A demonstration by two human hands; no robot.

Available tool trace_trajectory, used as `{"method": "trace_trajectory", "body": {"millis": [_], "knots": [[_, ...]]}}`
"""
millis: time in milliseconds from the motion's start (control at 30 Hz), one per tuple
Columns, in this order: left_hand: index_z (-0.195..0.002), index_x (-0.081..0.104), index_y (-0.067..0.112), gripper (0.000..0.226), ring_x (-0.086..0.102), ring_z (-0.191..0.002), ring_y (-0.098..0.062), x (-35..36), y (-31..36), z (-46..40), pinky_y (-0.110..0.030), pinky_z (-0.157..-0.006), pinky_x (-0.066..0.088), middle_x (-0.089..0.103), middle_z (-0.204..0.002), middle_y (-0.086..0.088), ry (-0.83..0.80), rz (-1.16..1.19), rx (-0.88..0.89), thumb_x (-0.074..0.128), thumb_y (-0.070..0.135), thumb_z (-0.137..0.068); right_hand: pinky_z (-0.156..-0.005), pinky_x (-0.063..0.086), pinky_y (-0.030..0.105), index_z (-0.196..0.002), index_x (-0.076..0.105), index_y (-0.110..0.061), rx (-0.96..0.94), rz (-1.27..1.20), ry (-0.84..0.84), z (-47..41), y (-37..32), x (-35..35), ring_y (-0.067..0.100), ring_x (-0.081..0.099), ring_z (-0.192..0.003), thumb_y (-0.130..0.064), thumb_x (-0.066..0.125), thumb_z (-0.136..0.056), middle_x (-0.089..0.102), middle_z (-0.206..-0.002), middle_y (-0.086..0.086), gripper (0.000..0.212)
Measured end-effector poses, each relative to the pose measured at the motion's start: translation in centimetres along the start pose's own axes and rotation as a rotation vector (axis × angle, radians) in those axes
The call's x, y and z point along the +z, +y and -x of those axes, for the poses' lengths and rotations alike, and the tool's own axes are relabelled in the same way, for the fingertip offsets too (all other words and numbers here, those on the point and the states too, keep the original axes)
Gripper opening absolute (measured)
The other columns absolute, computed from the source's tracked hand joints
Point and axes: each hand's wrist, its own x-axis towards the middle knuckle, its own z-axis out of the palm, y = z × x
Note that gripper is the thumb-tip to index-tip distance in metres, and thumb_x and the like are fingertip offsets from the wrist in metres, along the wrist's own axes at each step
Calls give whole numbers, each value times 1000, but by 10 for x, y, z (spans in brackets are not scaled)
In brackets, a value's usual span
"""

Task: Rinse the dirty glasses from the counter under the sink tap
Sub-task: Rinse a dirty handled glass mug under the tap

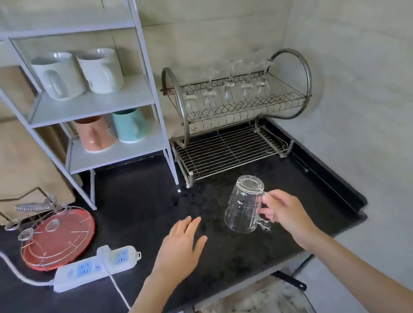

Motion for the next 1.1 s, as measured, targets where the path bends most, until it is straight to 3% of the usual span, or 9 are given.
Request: {"method": "trace_trajectory", "body": {"millis": [100,233,333,433,600,767,1100], "knots": [[-148,16,24,54,9,-144,-21,-10,-7,-49,-35,-113,19,13,-156,-1,-24,-94,-10,30,41,-99,-70,43,25,-92,60,-10,32,-3,26,-52,-4,6,13,66,-96,-22,46,-97,67,-89,7,20],[-148,14,22,54,4,-145,-23,-14,-11,-100,-36,-115,15,8,-157,-4,-54,-172,-9,30,38,-100,-71,45,29,-88,59,-19,27,21,46,-112,-11,15,15,66,-96,-22,45,-97,67,-95,2,17],[-149,12,21,54,1,-145,-24,-11,-15,-131,-38,-117,14,3,-157,-4,-67,-210,-30,29,37,-100,-80,49,37,-84,56,-27,-11,77,19,-154,-14,23,17,65,-97,-24,46,-97,66,-97,0,17],[-150,6,19,56,-4,-145,-26,-5,-17,-154,-40,-117,11,-5,-158,-4,-96,-251,-69,28,37,-100,-85,48,41,-89,57,-25,-65,146,-40,-193,-20,35,21,63,-101,-27,46,-96,66,-99,2,13],[-149,-8,18,62,-10,-144,-28,6,-15,-183,-42,-118,7,-12,-157,-3,-149,-277,-157,26,36,-101,-83,39,25,-117,55,-7,-165,255,-180,-245,-31,58,18,56,-104,-23,44,-98,62,-113,5,28],[-147,-13,15,64,-12,-144,-27,12,-11,-199,-40,-118,6,-13,-157,-1,-152,-305,-224,25,36,-101,-77,33,10,-119,55,-3,-223,328,-313,-277,-30,77,11,52,-101,-22,46,-98,57,-107,0,30],[-147,-12,15,64,-11,-144,-25,13,-2,-196,-37,-118,5,-15,-156,1,-143,-242,-300,29,33,-100,-80,40,19,-115,54,-9,-273,388,-406,-281,-12,79,10,58,-96,-27,44,-98,59,-99,-5,26]]}}
